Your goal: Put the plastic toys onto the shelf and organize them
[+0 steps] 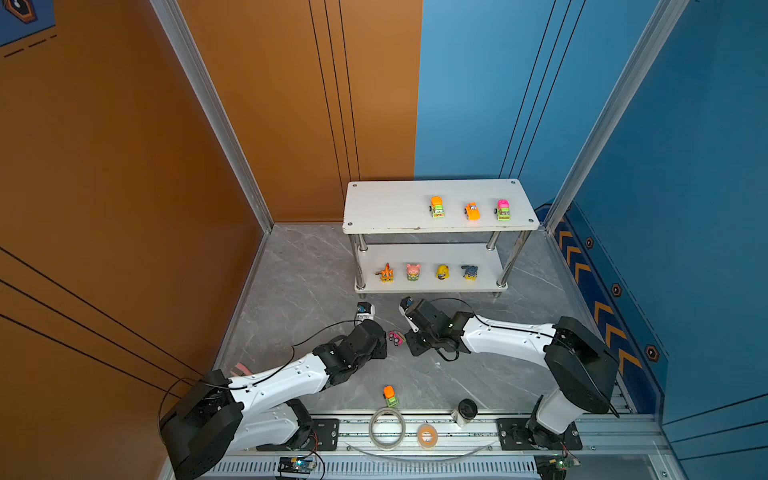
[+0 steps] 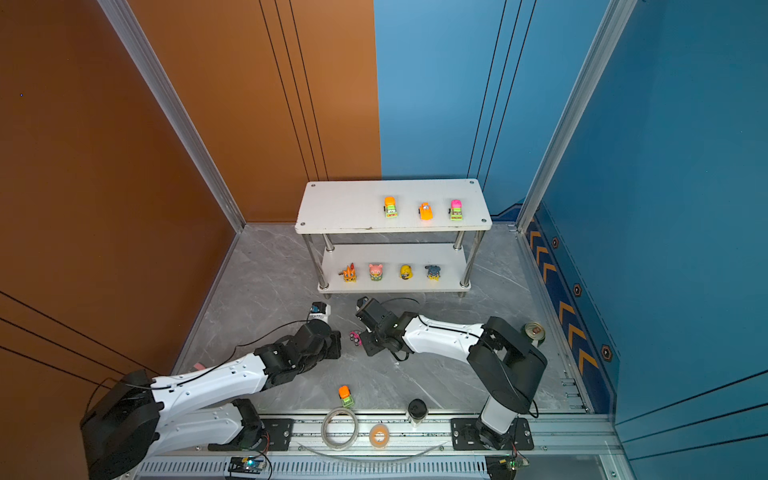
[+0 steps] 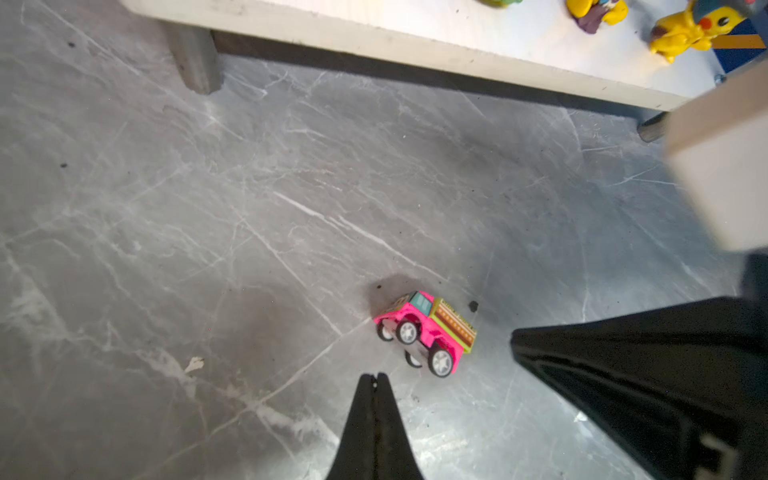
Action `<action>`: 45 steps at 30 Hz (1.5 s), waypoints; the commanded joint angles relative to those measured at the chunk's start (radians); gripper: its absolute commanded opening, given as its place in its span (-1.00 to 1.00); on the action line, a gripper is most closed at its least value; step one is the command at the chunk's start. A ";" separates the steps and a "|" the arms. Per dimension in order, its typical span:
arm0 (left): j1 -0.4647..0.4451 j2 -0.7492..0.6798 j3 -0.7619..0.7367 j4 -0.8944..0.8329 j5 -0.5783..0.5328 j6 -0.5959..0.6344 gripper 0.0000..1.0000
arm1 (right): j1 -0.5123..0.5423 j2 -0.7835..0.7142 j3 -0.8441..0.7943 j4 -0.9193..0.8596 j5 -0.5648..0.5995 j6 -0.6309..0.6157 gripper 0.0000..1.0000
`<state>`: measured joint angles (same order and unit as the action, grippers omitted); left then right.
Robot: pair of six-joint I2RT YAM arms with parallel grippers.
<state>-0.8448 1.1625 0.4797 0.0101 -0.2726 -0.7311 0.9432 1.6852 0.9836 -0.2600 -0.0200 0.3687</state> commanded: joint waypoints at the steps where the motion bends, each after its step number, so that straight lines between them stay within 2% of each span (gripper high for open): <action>1: 0.001 0.041 0.056 0.002 0.006 0.040 -1.00 | -0.002 -0.008 0.042 0.035 -0.011 0.026 -0.94; 13: -0.014 0.230 0.109 0.111 0.073 0.029 -1.00 | -0.098 -0.130 -0.064 0.066 0.013 0.075 -0.99; 26: -0.006 0.258 0.008 0.165 0.063 -0.020 -1.00 | -0.128 -0.183 -0.079 0.046 0.021 0.063 -0.99; 34: -0.005 0.214 -0.077 0.169 0.054 -0.065 -1.00 | -0.138 -0.201 -0.082 0.036 0.029 0.060 -0.99; 45: -0.025 0.037 -0.189 0.092 -0.004 -0.130 -1.00 | -0.122 -0.156 -0.046 0.042 0.002 0.062 -0.98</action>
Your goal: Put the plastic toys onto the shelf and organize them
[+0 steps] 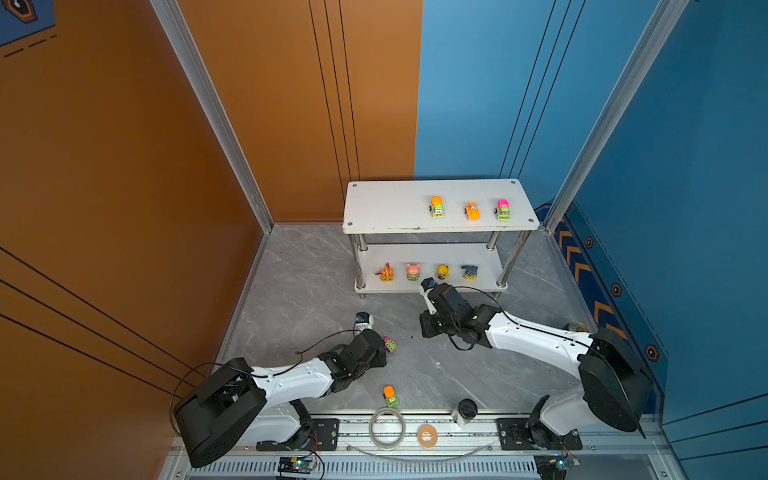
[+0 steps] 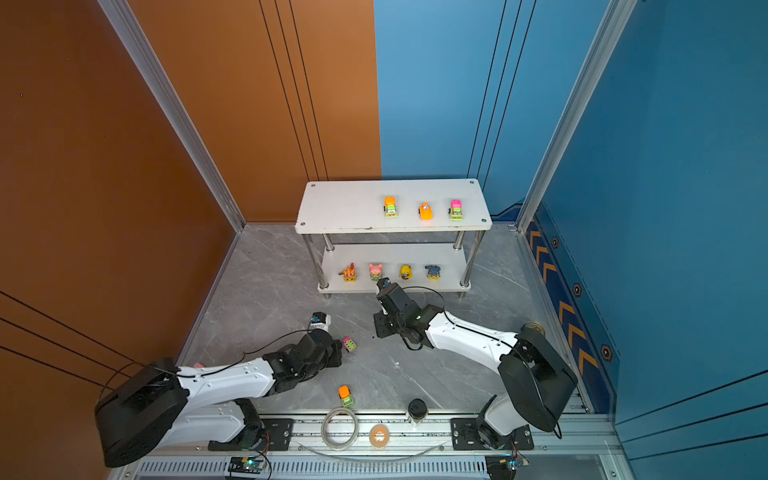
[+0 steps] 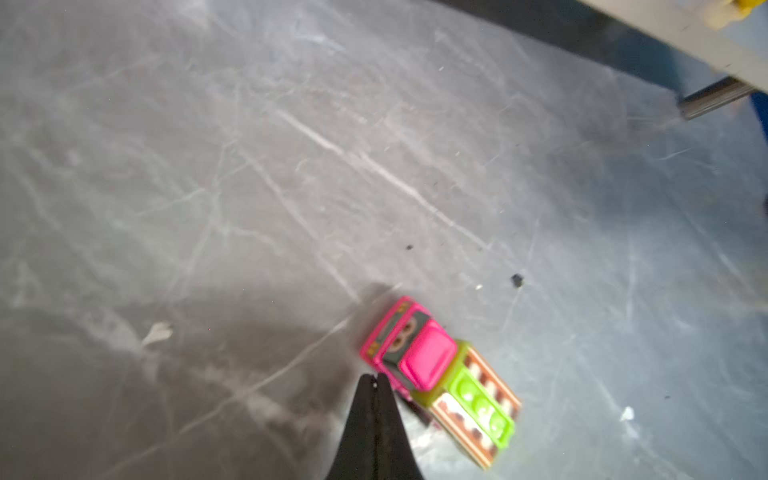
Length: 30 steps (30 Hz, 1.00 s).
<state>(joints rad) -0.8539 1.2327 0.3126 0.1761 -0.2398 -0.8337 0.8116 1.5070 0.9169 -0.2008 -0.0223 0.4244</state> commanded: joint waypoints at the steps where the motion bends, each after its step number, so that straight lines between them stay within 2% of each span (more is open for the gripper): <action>1: -0.016 -0.047 -0.025 -0.082 -0.039 -0.030 -1.00 | 0.016 0.029 0.029 -0.016 -0.003 0.002 -0.97; 10: -0.011 -0.170 0.062 -0.204 -0.103 0.060 -1.00 | 0.158 0.137 0.114 -0.045 -0.014 -0.059 -0.97; 14: 0.050 -0.159 0.103 -0.218 -0.118 0.116 -1.00 | 0.234 0.159 0.113 -0.012 -0.011 -0.066 -0.97; 19: 0.154 -0.125 0.122 -0.177 -0.065 0.147 -1.00 | 0.296 0.193 0.102 0.025 -0.020 -0.053 -0.98; 24: 0.203 -0.092 0.147 -0.150 -0.037 0.168 -1.00 | 0.291 0.255 0.072 0.096 -0.045 -0.007 -1.00; 30: 0.212 -0.042 0.173 -0.135 0.011 0.180 -0.95 | 0.198 0.269 0.041 0.194 -0.089 0.013 -1.00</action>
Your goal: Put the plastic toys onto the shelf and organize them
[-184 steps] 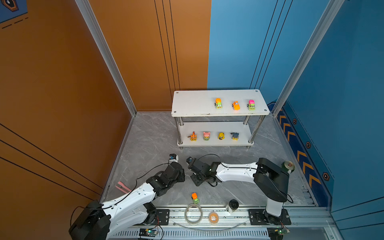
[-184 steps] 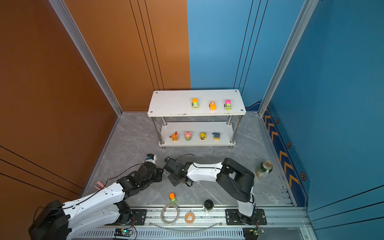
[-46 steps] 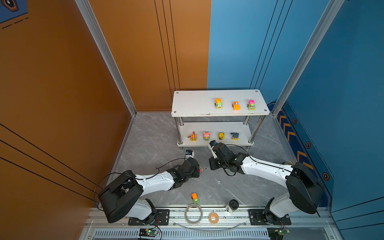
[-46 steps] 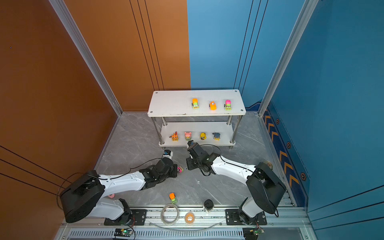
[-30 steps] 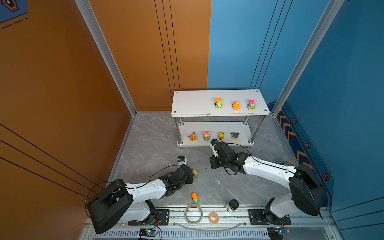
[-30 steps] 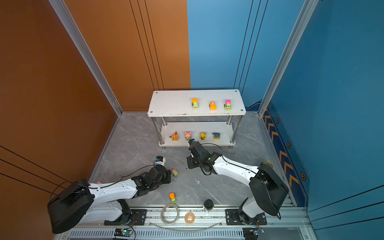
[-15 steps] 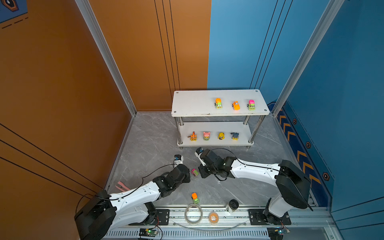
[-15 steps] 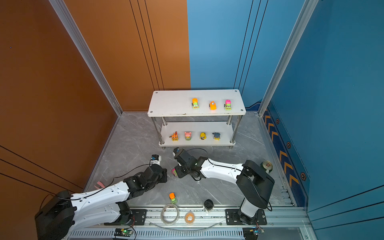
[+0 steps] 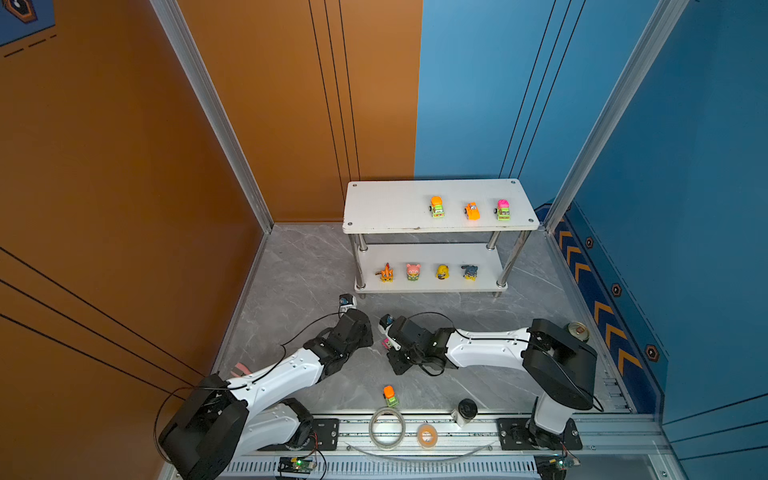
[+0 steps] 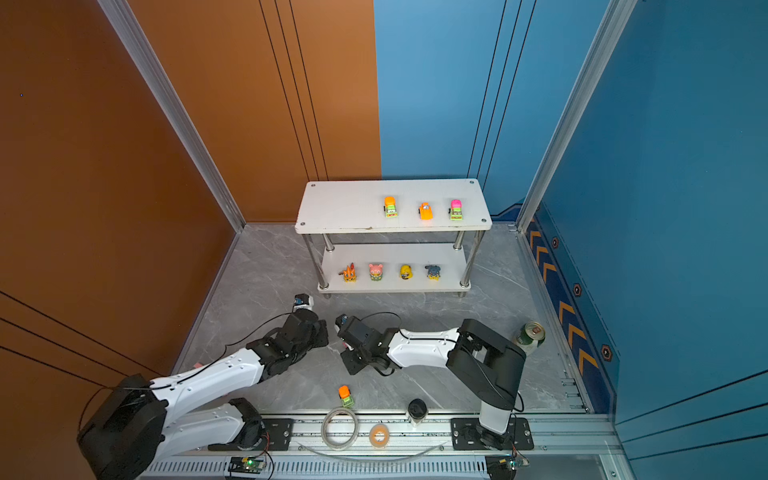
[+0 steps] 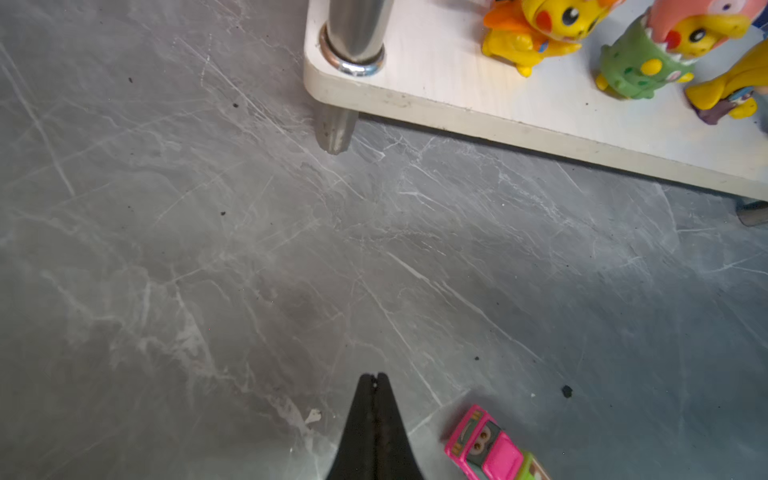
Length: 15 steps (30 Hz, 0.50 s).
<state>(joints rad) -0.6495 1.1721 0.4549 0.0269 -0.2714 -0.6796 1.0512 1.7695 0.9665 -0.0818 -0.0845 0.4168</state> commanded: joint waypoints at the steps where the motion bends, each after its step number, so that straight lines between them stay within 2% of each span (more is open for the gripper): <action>1: 0.007 0.028 0.031 0.020 0.050 0.026 -0.94 | -0.059 0.009 -0.004 0.081 -0.028 0.015 -1.00; 5: 0.006 0.056 0.037 0.046 0.087 0.032 -0.85 | -0.131 0.020 0.030 0.088 -0.041 -0.016 -1.00; 9: 0.004 0.082 0.050 0.053 0.115 0.053 -0.58 | -0.199 0.056 0.083 0.097 -0.067 -0.039 -0.99; 13: -0.007 0.097 0.059 0.074 0.170 0.120 0.02 | -0.225 0.071 0.101 0.120 -0.086 -0.033 -1.00; 15: -0.015 0.104 0.074 0.047 0.163 0.161 0.24 | -0.224 0.059 0.088 0.125 -0.086 -0.030 -1.00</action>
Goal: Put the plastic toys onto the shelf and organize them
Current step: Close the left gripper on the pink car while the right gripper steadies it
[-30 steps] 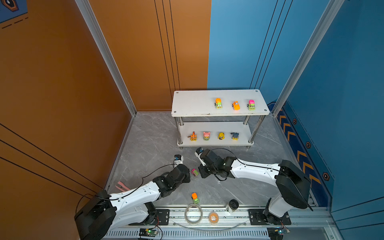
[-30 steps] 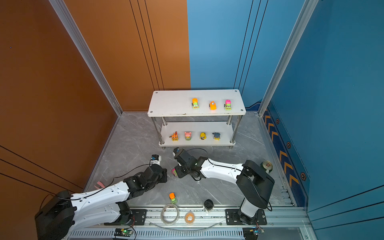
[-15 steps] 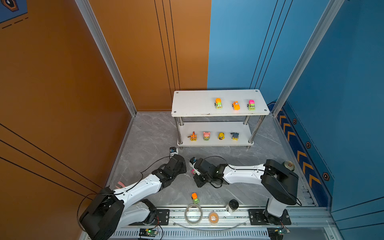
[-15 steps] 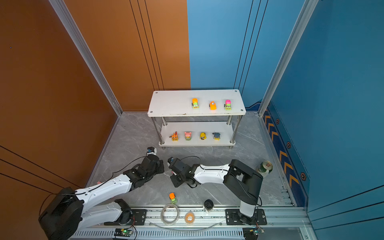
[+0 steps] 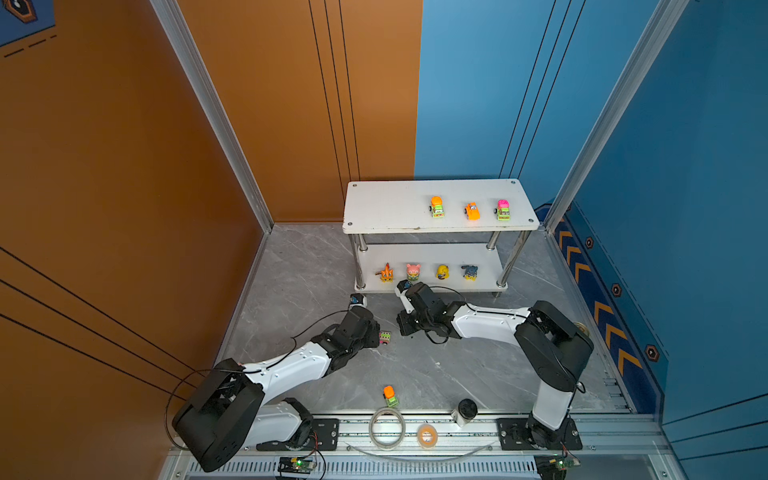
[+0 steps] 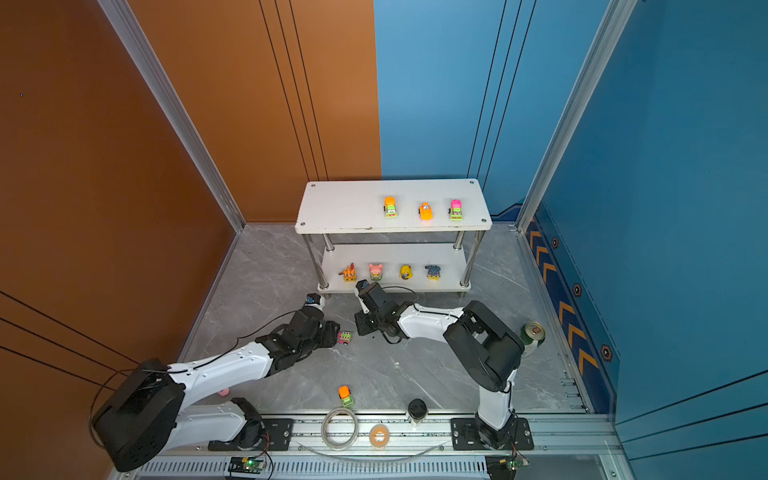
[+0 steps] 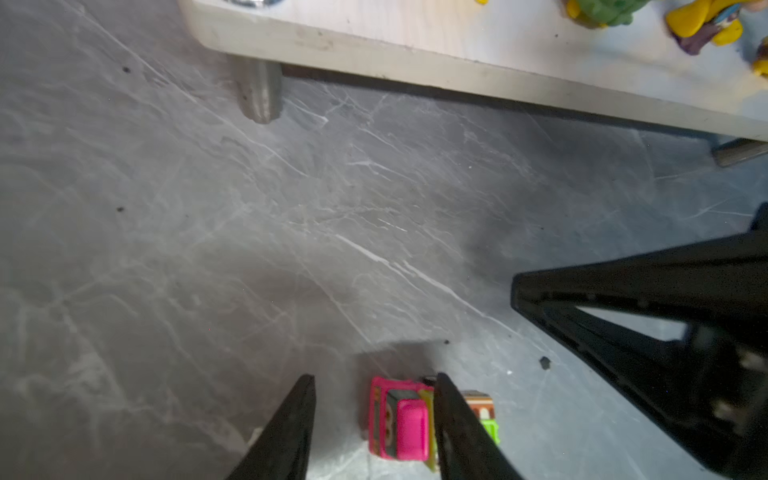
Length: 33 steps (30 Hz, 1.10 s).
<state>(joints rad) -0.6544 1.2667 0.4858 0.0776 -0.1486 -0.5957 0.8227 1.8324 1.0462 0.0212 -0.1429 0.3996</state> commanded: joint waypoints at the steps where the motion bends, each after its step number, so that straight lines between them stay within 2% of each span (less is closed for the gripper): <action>1: -0.010 0.018 0.048 -0.012 0.028 0.093 0.32 | 0.004 -0.013 -0.001 0.020 -0.030 -0.008 -1.00; 3: -0.008 0.039 0.054 -0.012 0.009 0.103 0.34 | 0.010 -0.043 -0.029 0.020 -0.048 0.012 -1.00; 4: -0.003 0.051 0.057 -0.004 0.005 0.103 0.09 | 0.023 -0.068 -0.054 0.028 -0.049 0.017 -1.00; 5: 0.001 0.063 0.061 0.007 0.005 0.098 -0.36 | 0.039 -0.090 -0.069 0.023 -0.043 0.018 -1.00; 6: 0.007 0.076 0.060 0.025 0.007 0.089 -0.70 | 0.061 -0.110 -0.083 0.008 -0.034 0.015 -1.00; 7: 0.012 0.093 0.061 0.045 0.012 0.084 -0.87 | 0.085 -0.126 -0.092 -0.012 -0.022 0.015 -1.00; 9: 0.020 0.127 0.076 0.063 0.023 0.076 -0.99 | 0.133 -0.148 -0.112 -0.030 -0.001 0.018 -1.00; 13: 0.021 0.195 0.107 0.095 0.052 0.067 -1.00 | 0.210 -0.152 -0.136 -0.026 0.026 0.052 -1.00; 18: 0.023 0.247 0.095 0.131 0.069 0.032 -1.00 | 0.226 -0.096 -0.128 0.007 0.019 0.078 -1.00; 26: -0.004 0.167 0.004 0.137 0.063 -0.040 -1.00 | 0.165 0.010 -0.080 0.098 -0.026 0.090 -1.00; 33: -0.038 0.095 -0.046 0.115 0.046 -0.069 -1.00 | 0.094 0.005 -0.046 0.053 -0.026 0.056 -1.00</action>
<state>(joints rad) -0.6769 1.3853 0.4568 0.2070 -0.0998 -0.6434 0.9352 1.8462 0.9825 0.1104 -0.1795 0.4648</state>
